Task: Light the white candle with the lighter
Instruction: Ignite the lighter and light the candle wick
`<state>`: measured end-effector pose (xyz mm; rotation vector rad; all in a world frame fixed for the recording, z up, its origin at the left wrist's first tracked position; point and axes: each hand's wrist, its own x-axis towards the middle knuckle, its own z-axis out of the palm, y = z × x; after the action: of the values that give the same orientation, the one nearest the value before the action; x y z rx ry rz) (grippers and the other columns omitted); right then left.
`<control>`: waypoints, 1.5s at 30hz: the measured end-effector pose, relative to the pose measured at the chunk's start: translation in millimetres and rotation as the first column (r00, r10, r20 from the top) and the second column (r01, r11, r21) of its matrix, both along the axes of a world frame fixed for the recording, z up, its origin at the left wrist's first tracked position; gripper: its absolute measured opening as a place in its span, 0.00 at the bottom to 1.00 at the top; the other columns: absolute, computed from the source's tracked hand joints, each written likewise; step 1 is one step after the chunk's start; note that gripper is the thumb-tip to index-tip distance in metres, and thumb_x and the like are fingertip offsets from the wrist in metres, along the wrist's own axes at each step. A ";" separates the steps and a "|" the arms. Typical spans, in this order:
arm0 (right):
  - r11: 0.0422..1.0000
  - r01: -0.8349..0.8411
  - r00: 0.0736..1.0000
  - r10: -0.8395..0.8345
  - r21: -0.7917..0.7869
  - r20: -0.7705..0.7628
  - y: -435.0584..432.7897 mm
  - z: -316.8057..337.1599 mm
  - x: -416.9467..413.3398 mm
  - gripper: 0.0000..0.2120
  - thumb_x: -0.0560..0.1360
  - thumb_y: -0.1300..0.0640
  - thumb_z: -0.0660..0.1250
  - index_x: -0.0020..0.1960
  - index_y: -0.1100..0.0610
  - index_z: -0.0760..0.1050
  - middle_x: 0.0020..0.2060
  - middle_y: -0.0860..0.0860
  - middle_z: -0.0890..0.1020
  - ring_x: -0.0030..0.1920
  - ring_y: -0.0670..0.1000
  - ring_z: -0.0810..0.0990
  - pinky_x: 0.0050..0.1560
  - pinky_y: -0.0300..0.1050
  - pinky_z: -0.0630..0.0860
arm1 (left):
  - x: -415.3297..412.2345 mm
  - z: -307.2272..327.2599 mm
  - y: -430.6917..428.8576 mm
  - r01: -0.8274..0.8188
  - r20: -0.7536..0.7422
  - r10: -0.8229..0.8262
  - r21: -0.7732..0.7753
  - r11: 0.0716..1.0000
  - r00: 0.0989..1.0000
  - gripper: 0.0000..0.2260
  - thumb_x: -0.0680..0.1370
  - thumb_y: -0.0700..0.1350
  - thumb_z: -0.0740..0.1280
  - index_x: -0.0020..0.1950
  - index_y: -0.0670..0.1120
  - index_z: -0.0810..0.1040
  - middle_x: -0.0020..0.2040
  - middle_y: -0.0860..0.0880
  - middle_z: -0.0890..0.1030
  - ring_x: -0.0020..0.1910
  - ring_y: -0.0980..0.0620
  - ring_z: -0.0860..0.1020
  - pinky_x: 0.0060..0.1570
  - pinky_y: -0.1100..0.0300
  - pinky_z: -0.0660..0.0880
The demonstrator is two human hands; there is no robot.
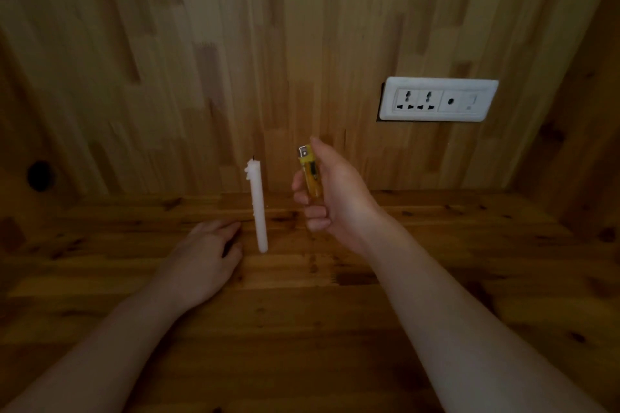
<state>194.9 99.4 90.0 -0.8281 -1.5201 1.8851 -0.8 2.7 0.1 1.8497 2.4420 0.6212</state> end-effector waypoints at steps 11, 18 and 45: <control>0.999 -0.036 0.997 0.035 0.007 0.065 -5.2 -4.6 -5.5 0.31 0.74 0.29 0.56 0.38 0.57 0.76 0.24 0.47 0.66 0.24 0.47 0.59 0.24 0.42 0.55 | -2.1 -2.2 1.5 0.003 -0.009 -0.003 -0.007 1.000 1.000 0.24 0.78 0.55 0.56 0.73 0.52 0.63 0.73 0.53 0.66 0.71 0.52 0.60 0.70 0.52 0.60; 0.997 -0.064 0.996 0.067 -0.041 0.055 -6.2 -9.5 -12.1 0.28 0.72 0.29 0.56 0.31 0.53 0.69 0.22 0.45 0.65 0.23 0.47 0.57 0.22 0.41 0.56 | -4.5 -4.4 1.3 0.007 -0.015 -0.007 0.000 1.000 1.000 0.24 0.77 0.56 0.55 0.73 0.52 0.64 0.73 0.53 0.66 0.71 0.53 0.60 0.69 0.53 0.60; 0.998 -0.050 0.996 0.053 -0.048 0.067 -16.2 -11.3 -21.0 0.25 0.74 0.33 0.54 0.31 0.53 0.67 0.23 0.46 0.63 0.23 0.47 0.56 0.21 0.40 0.56 | -5.4 -5.9 2.3 0.016 -0.019 -0.016 0.011 1.000 1.000 0.24 0.78 0.56 0.55 0.73 0.51 0.64 0.73 0.53 0.66 0.71 0.52 0.60 0.69 0.54 0.59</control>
<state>173.9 83.2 78.7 -0.8904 -1.5575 1.9541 -6.2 5.0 -5.7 1.8866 2.4377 0.6200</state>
